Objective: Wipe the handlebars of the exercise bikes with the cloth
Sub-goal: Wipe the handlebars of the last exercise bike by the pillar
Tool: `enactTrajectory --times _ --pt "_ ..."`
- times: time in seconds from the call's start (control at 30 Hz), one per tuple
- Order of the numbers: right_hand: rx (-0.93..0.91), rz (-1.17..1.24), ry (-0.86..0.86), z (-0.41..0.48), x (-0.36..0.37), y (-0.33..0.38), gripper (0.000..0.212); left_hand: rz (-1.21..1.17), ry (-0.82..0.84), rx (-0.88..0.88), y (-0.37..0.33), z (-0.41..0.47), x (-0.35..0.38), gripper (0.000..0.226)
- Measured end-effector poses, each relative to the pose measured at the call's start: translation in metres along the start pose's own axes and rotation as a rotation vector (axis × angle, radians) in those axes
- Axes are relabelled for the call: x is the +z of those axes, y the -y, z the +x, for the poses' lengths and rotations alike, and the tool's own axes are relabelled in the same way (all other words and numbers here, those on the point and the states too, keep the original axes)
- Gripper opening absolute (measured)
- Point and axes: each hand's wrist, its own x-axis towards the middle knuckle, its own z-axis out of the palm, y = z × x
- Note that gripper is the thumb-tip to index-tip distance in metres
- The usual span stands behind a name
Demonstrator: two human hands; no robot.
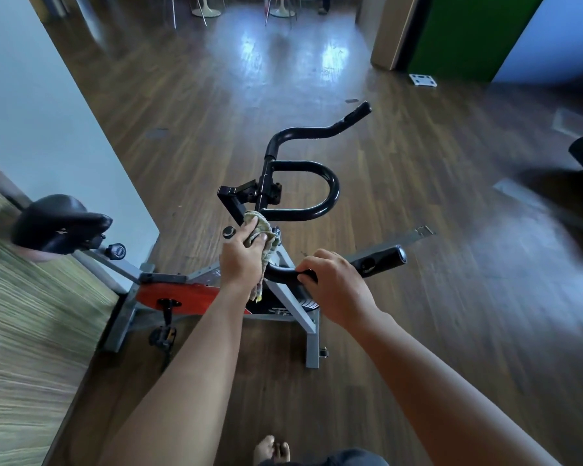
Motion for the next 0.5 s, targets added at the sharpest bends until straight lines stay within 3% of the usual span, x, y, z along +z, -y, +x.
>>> enactTrajectory --times 0.1,0.33,0.5 --pt "-0.025 -0.04 -0.019 -0.007 -0.012 -0.002 0.014 0.048 -0.06 0.056 0.005 -0.027 0.006 0.042" --pt "-0.122 -0.14 -0.282 -0.025 -0.058 -0.027 0.001 0.066 -0.15 0.102 0.003 -0.045 0.012 0.04" --pt "-0.13 -0.134 -0.266 -0.03 -0.076 -0.056 0.003 0.073 -0.242 0.053 -0.001 -0.043 0.026 0.04"
